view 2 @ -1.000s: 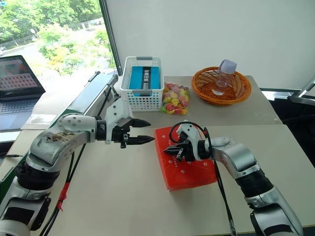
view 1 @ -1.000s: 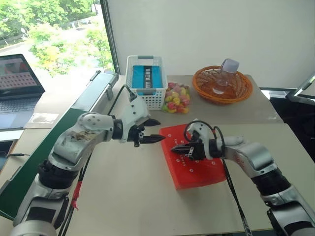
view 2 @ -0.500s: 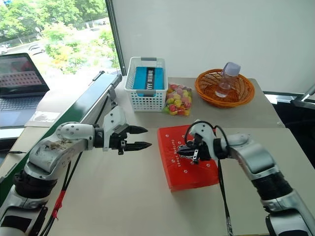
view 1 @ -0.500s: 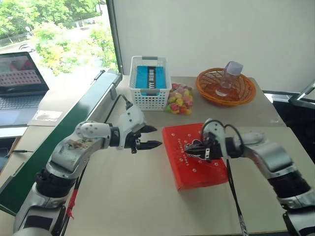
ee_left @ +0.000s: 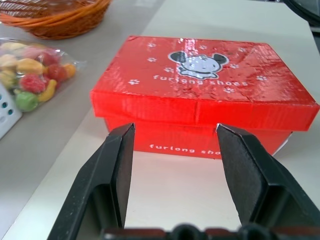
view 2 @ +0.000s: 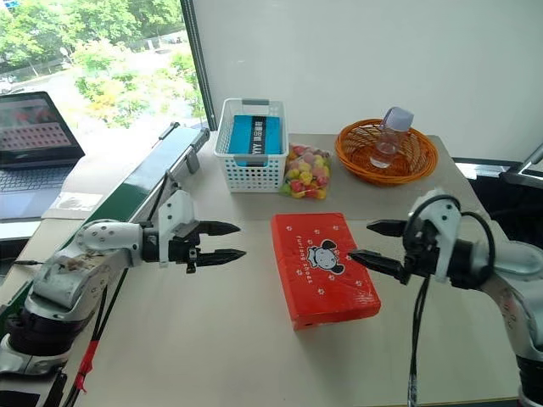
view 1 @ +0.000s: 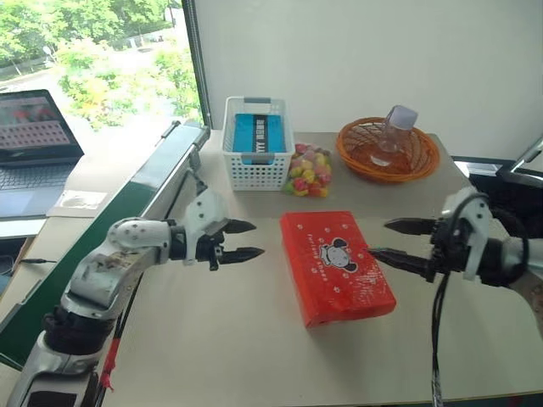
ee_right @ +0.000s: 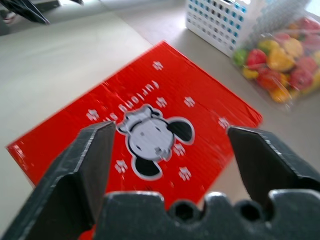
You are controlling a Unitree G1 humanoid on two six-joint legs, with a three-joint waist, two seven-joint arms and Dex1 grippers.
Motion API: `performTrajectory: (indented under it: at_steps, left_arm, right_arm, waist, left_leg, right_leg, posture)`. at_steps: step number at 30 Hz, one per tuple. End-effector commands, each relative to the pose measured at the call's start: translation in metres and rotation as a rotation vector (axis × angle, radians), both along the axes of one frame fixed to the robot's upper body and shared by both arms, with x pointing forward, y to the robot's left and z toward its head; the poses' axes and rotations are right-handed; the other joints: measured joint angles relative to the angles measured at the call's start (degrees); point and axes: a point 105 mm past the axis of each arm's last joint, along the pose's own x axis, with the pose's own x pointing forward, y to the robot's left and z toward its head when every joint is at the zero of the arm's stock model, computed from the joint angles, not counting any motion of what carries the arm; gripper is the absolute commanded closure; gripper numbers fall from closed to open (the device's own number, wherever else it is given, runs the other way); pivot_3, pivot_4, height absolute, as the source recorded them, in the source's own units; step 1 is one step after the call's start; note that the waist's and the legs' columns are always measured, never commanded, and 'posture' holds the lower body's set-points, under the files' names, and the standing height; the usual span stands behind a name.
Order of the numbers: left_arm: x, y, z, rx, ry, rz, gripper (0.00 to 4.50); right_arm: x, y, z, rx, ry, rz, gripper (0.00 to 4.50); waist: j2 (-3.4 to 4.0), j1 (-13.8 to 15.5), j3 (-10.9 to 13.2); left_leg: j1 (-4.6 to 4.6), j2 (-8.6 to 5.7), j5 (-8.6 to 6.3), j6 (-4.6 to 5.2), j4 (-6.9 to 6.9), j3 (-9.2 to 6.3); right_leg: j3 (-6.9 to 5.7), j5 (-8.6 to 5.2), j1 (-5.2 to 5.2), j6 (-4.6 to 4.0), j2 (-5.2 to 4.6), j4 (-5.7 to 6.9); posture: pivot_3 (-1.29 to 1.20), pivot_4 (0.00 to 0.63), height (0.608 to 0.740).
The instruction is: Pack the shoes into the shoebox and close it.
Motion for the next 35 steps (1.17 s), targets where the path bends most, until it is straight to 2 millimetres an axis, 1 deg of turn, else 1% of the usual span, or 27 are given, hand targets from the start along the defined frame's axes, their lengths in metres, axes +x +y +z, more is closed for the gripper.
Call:
performTrajectory:
  at_steps: [1, 3, 4, 5, 6, 7, 9, 10, 11, 12, 14, 15, 17, 20, 22, 28, 32, 35]
  left_arm:
    - [-0.004, 0.01, 0.0, -0.063, -0.007, 0.044, 1.74]
    - [-0.007, 0.016, -0.018, -0.038, 0.005, 0.079, 1.74]
    - [-0.007, 0.018, -0.025, -0.038, -0.001, 0.106, 1.74]
    - [-0.002, 0.022, -0.033, -0.049, -0.033, 0.169, 1.74]
    - [0.001, 0.025, -0.039, -0.055, -0.059, 0.213, 1.74]
    - [0.008, 0.03, -0.044, -0.072, -0.093, 0.295, 1.74]
    - [0.016, 0.038, -0.05, -0.081, -0.138, 0.395, 1.74]
    - [0.021, 0.043, -0.056, -0.076, -0.164, 0.454, 1.74]
    - [0.023, 0.047, -0.064, -0.079, -0.163, 0.504, 1.74]
    - [0.024, 0.05, -0.07, -0.071, -0.185, 0.546, 1.74]
    - [0.025, 0.053, -0.075, -0.063, -0.232, 0.599, 1.74]
    - [0.022, 0.052, -0.079, -0.05, -0.254, 0.604, 1.74]
    - [0.019, 0.052, -0.084, -0.04, -0.276, 0.618, 1.74]
    - [0.015, 0.063, -0.102, -0.021, -0.292, 0.716, 1.74]
    - [0.016, 0.066, -0.111, -0.03, -0.278, 0.767, 1.74]
    - [0.024, 0.07, -0.13, -0.074, -0.245, 0.935, 1.74]
    - [0.029, 0.07, -0.133, -0.111, -0.234, 1.002, 1.74]
    - [0.03, 0.069, -0.133, -0.124, -0.228, 1.008, 1.74]
  right_arm:
    - [0.004, -0.049, 0.002, -0.019, -0.129, -0.21, 0.06]
    - [0.001, -0.074, -0.013, -0.01, -0.132, -0.322, 0.06]
    - [-0.001, -0.083, -0.02, 0.013, -0.135, -0.373, 0.06]
    - [0.0, -0.097, -0.03, 0.035, -0.148, -0.47, 0.06]
    - [0.001, -0.106, -0.037, 0.053, -0.156, -0.536, 0.06]
    - [0.002, -0.116, -0.046, 0.065, -0.164, -0.617, 0.06]
    - [0.003, -0.123, -0.055, 0.075, -0.174, -0.7, 0.06]
    - [0.004, -0.124, -0.059, 0.096, -0.182, -0.736, 0.06]
    - [0.005, -0.125, -0.067, 0.108, -0.186, -0.788, 0.06]
    - [0.006, -0.123, -0.077, 0.113, -0.187, -0.816, 0.06]
    - [0.006, -0.118, -0.09, 0.112, -0.186, -0.843, 0.06]
    - [0.005, -0.114, -0.098, 0.134, -0.183, -0.862, 0.06]
    - [0.004, -0.107, -0.108, 0.152, -0.182, -0.882, 0.06]
    - [0.003, -0.087, -0.127, 0.181, -0.172, -0.887, 0.06]
    - [0.004, -0.082, -0.134, 0.188, -0.17, -0.894, 0.06]
    - [0.008, -0.078, -0.145, 0.197, -0.187, -0.941, 0.06]
    - [0.009, -0.076, -0.153, 0.188, -0.19, -0.971, 0.06]
    - [0.01, -0.071, -0.157, 0.196, -0.187, -0.971, 0.06]
  waist:
    - [0.0, -0.07, 0.0]
    - [0.0, -0.12, 0.0]
    - [0.0, -0.12, 0.0]
    - [0.0, -0.12, 0.0]
    - [0.0, -0.11, 0.0]
    - [0.0, -0.11, 0.0]
    - [0.05, -0.12, 0.03]
    - [0.08, -0.18, 0.04]
    - [0.14, -0.28, 0.01]
    - [0.15, -0.4, 0.0]
    - [0.15, -0.59, 0.0]
    - [0.17, -0.62, 0.0]
    - [0.18, -0.7, 0.0]
    - [0.26, -0.75, -0.02]
    - [0.27, -0.9, -0.03]
    - [0.27, -0.95, -0.03]
    - [0.27, -1.11, -0.03]
    - [0.28, -1.32, -0.03]
  left_leg:
    - [0.0, 0.0, 0.0, 0.0, 0.0, 0.0]
    - [0.02, 0.0, 0.0, 0.0, -0.01, 0.02]
    - [0.06, 0.0, 0.0, 0.0, -0.01, 0.02]
    - [0.12, 0.0, 0.0, 0.0, -0.05, 0.03]
    - [0.14, 0.0, 0.0, 0.0, -0.07, 0.04]
    - [0.18, 0.0, 0.0, -0.01, -0.05, 0.05]
    - [0.23, 0.0, 0.01, -0.03, -0.04, 0.05]
    - [0.23, 0.0, 0.02, -0.04, -0.04, 0.07]
    - [0.24, 0.0, 0.02, -0.04, -0.04, 0.08]
    - [0.27, 0.0, 0.02, -0.04, -0.05, 0.1]
    - [0.4, 0.01, 0.01, -0.06, -0.05, 0.08]
    - [0.38, 0.0, -0.01, -0.09, -0.07, 0.1]
    - [0.35, 0.01, -0.01, -0.09, -0.09, 0.11]
    - [0.29, 0.01, -0.04, -0.14, -0.11, 0.15]
    - [0.3, 0.01, -0.2, -0.4, -0.11, 0.15]
    - [0.29, -0.02, -0.22, -0.43, -0.1, 0.17]
    - [0.29, 0.0, -0.21, -0.42, -0.11, 0.16]
    - [0.28, -0.01, -0.21, -0.42, -0.12, 0.17]
  right_leg:
    - [0.0, 0.0, -0.01, 0.0, 0.0, 0.0]
    - [0.01, 0.0, 0.01, 0.0, 0.01, 0.0]
    - [0.02, 0.0, 0.04, -0.01, 0.01, 0.0]
    - [0.02, -0.01, 0.07, -0.04, 0.01, -0.01]
    - [0.03, -0.01, 0.08, -0.05, 0.01, -0.01]
    - [0.04, 0.0, 0.09, -0.05, 0.0, 0.02]
    - [0.04, -0.01, 0.1, -0.01, -0.01, 0.05]
    - [0.04, 0.01, 0.07, 0.01, -0.03, 0.06]
    - [0.05, 0.02, 0.06, 0.01, -0.04, 0.08]
    - [0.06, 0.03, 0.06, 0.01, -0.05, 0.08]
    - [0.06, 0.04, 0.15, 0.01, -0.03, 0.09]
    - [0.07, 0.03, 0.11, 0.01, -0.04, 0.09]
    - [0.08, 0.03, 0.08, 0.01, -0.05, 0.09]
    - [0.08, 0.04, 0.03, -0.01, -0.11, 0.07]
    - [0.08, 0.03, 0.03, 0.0, -0.12, 0.07]
    - [0.02, 0.04, 0.05, 0.03, -0.18, 0.08]
    - [0.02, 0.04, 0.03, 0.04, -0.14, 0.08]
    - [0.03, 0.04, 0.03, 0.04, -0.15, 0.08]
  posture:
    - [0.0, 0.15, 0.74]
    - [0.0, 0.15, 0.74]
    - [0.0, 0.15, 0.74]
    - [0.0, 0.15, 0.74]
    - [0.0, 0.15, 0.74]
    - [0.0, 0.15, 0.74]
    - [0.0, 0.15, 0.74]
    - [0.0, 0.15, 0.74]
    - [0.0, 0.15, 0.74]
    - [0.0, 0.15, 0.74]
    - [0.0, 0.15, 0.74]
    - [0.0, 0.15, 0.74]
    - [0.0, 0.15, 0.74]
    - [0.0, 0.15, 0.74]
    - [0.0, 0.15, 0.74]
    - [0.0, 0.15, 0.74]
    - [0.0, 0.15, 0.74]
    - [0.0, 0.15, 0.74]
